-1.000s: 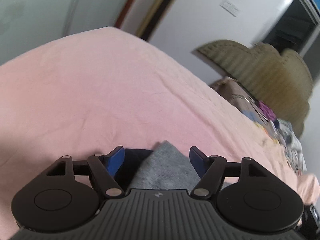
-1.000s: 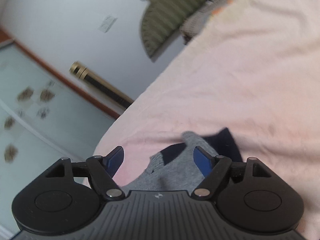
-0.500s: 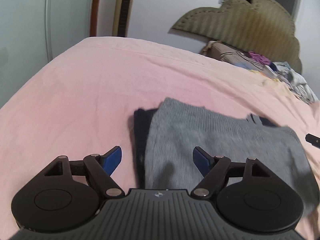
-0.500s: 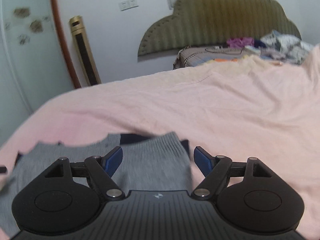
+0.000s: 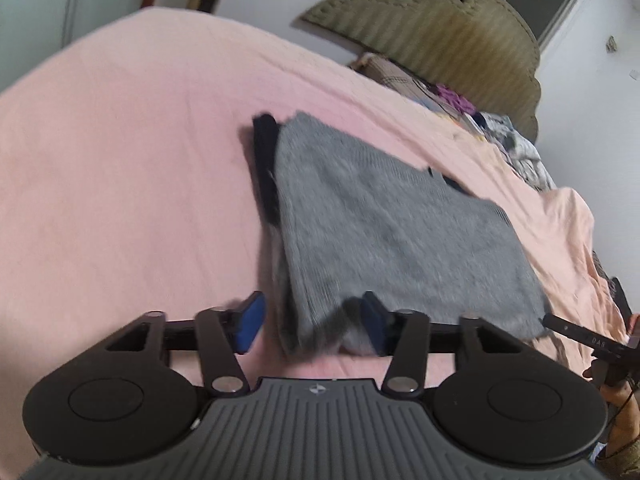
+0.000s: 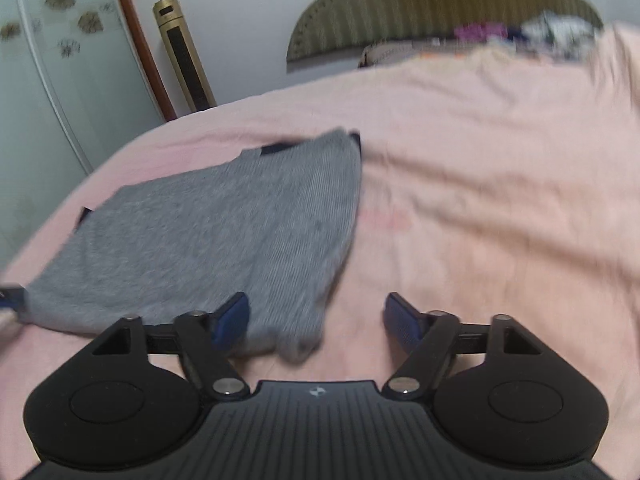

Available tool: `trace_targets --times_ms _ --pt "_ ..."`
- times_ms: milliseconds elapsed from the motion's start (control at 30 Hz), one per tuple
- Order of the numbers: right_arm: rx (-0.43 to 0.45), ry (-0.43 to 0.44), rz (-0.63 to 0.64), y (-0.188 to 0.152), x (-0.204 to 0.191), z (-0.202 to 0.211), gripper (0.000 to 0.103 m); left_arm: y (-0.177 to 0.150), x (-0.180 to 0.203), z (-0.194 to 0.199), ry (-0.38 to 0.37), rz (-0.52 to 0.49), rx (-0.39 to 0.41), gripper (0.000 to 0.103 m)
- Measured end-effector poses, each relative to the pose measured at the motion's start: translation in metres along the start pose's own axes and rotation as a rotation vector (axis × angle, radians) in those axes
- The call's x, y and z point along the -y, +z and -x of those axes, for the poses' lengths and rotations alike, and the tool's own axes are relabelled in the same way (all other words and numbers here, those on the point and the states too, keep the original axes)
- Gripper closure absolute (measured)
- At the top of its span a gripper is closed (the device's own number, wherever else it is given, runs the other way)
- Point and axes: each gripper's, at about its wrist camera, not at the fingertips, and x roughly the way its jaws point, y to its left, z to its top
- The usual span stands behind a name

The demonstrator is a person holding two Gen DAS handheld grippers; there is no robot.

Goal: Fold small clothes
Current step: 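Open both grippers and release the folded grey sweater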

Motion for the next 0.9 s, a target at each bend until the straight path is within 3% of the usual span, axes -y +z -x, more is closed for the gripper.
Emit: trace_targets --times_ms 67,133,233,400,467,633,733,800,900 --pt "-0.014 0.049 -0.054 -0.003 0.003 0.001 0.042 -0.003 0.001 -0.008 -0.022 0.007 -0.016 0.065" --pt "-0.028 0.071 -0.069 -0.005 0.003 -0.001 0.07 -0.005 0.004 -0.014 -0.022 0.007 -0.02 0.087" --pt "-0.032 0.076 -0.069 -0.008 0.004 -0.004 0.089 -0.007 0.005 -0.014 -0.009 0.01 -0.014 0.094" --pt "0.05 -0.019 0.073 0.005 -0.008 0.02 0.095 -0.003 0.0 0.015 0.016 -0.011 0.021 0.098" --pt "0.042 -0.043 0.146 0.009 -0.013 0.027 0.096 -0.005 0.001 0.024 0.04 -0.051 0.024 0.098" --pt "-0.051 -0.196 0.245 0.001 -0.007 0.018 0.096 -0.022 0.007 0.007 0.119 -0.155 -0.068 0.098" --pt "0.02 -0.302 0.241 0.003 -0.005 0.026 0.096 -0.015 0.005 0.015 0.1 -0.136 -0.065 0.097" --pt "0.071 -0.271 0.221 0.009 -0.008 0.035 0.096 -0.008 0.005 0.024 0.116 -0.124 -0.037 0.09" --pt "0.101 -0.138 0.2 0.017 -0.019 0.034 0.096 0.002 0.01 0.042 0.143 -0.132 0.06 0.064"
